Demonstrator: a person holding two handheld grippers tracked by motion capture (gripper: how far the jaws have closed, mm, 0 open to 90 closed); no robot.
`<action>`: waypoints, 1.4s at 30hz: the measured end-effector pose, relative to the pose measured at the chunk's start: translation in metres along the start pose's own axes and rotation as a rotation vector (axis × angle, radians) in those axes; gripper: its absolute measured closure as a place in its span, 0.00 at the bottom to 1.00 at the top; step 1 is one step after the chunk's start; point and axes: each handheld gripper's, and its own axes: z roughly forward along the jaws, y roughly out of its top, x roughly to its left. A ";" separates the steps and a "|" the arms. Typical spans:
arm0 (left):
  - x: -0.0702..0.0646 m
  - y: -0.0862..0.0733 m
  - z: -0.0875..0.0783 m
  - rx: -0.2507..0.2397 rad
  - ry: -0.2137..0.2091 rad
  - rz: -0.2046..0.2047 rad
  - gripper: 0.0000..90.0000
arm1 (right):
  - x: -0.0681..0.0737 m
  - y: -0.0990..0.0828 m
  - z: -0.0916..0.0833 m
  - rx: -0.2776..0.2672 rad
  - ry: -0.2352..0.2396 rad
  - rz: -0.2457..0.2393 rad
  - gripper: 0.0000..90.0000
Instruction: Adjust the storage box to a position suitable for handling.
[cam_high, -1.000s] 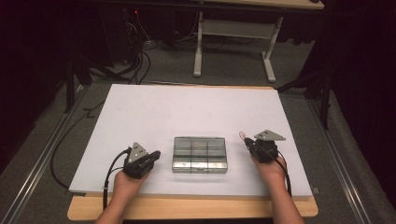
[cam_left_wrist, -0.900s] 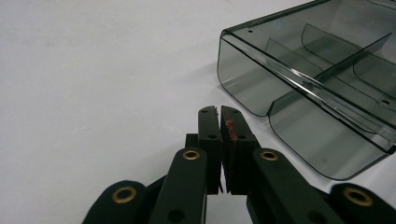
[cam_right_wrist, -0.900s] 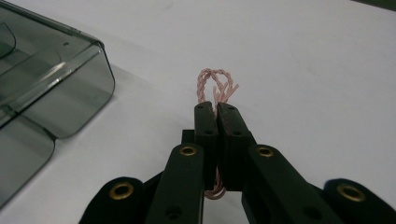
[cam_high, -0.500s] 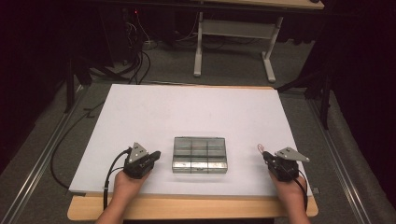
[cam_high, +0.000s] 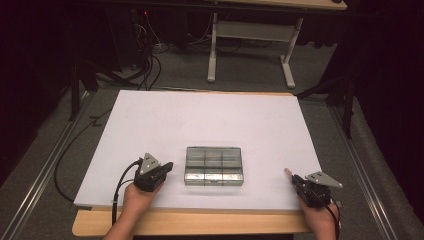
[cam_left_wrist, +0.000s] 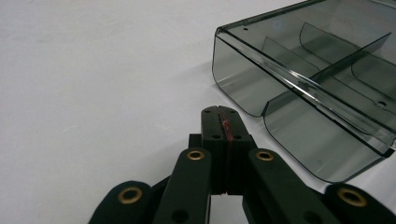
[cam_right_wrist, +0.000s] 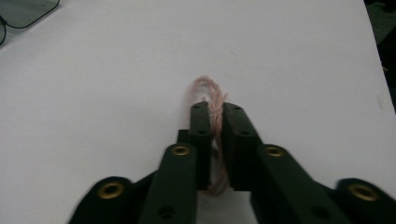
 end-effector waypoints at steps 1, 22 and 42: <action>0.000 0.000 0.000 0.000 0.001 0.000 1.00 | 0.000 0.001 0.000 -0.005 -0.001 0.001 0.82; -0.019 0.009 0.028 0.125 -0.019 -0.022 1.00 | 0.036 0.025 0.020 -0.101 0.110 -0.048 0.91; -0.050 0.026 0.052 0.152 -0.061 0.021 1.00 | 0.036 0.020 0.018 -0.104 0.116 -0.042 0.97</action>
